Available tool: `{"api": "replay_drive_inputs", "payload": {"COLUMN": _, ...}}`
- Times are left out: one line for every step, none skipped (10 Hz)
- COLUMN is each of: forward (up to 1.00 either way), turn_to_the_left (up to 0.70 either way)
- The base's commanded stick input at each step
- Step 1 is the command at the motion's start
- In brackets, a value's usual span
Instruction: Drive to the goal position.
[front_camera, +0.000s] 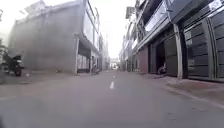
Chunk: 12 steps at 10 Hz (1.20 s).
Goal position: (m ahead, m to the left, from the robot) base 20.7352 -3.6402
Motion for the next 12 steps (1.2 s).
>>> {"api": "replay_drive_inputs", "payload": {"forward": 0.85, "turn_to_the_left": 0.0}}
{"api": "replay_drive_inputs", "payload": {"forward": 0.85, "turn_to_the_left": 0.0}}
{"api": "replay_drive_inputs", "payload": {"forward": 0.85, "turn_to_the_left": 0.0}}
{"api": "replay_drive_inputs", "payload": {"forward": 0.85, "turn_to_the_left": 0.0}}
{"api": "replay_drive_inputs", "payload": {"forward": 0.85, "turn_to_the_left": 0.0}}
{"api": "replay_drive_inputs", "payload": {"forward": 0.85, "turn_to_the_left": 0.0}}
{"api": "replay_drive_inputs", "payload": {"forward": 0.85, "turn_to_the_left": 0.0}}
{"api": "replay_drive_inputs", "payload": {"forward": 0.85, "turn_to_the_left": 0.0}}
{"api": "replay_drive_inputs", "payload": {"forward": 0.85, "turn_to_the_left": -0.23}}
{"api": "replay_drive_inputs", "payload": {"forward": 0.85, "turn_to_the_left": -0.34}}
{"api": "replay_drive_inputs", "payload": {"forward": 0.85, "turn_to_the_left": -0.34}}
{"api": "replay_drive_inputs", "payload": {"forward": 0.85, "turn_to_the_left": -0.32}}
